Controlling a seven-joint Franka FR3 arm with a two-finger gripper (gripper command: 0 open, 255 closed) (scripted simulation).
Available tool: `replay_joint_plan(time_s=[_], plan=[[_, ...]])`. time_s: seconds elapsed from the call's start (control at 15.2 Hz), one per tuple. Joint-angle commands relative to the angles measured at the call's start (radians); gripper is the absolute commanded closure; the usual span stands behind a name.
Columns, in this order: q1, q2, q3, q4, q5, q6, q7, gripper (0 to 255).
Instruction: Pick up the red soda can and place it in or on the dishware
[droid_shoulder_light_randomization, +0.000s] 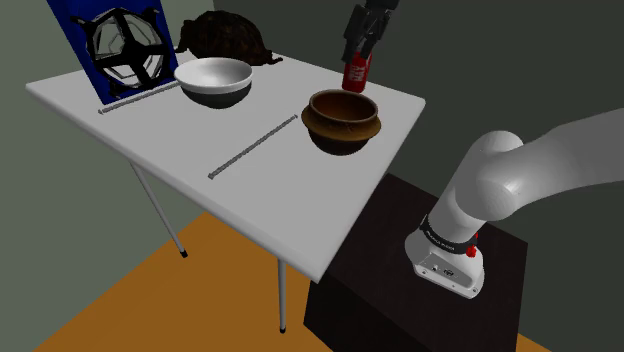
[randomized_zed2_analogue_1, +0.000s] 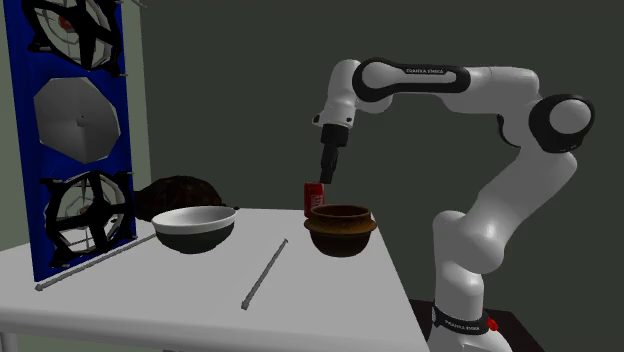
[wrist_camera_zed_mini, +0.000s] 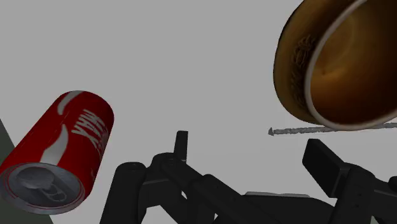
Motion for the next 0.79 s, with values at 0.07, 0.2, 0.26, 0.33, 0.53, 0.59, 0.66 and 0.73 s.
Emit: replay_joint_plan(time_s=[0.07, 0.2, 0.26, 0.33, 0.53, 0.59, 0.66, 0.73], plan=[[-0.003, 0.027, -0.018, 0.019, -0.019, -0.008, -0.032, 0], [-0.007, 0.084, -0.051, 0.062, -0.054, -0.022, -0.094, 0], [-0.009, 0.114, -0.068, 0.085, -0.071, -0.028, -0.125, 0], [-0.010, 0.144, -0.084, 0.109, -0.088, -0.035, -0.155, 0], [-0.015, 0.240, -0.128, 0.189, -0.133, -0.054, -0.247, 0], [-0.017, 0.274, -0.142, 0.218, -0.147, -0.060, -0.278, 0], [-0.018, 0.308, -0.155, 0.248, -0.160, -0.066, -0.308, 0], [-0.019, 0.343, -0.168, 0.279, -0.172, -0.072, -0.338, 0]])
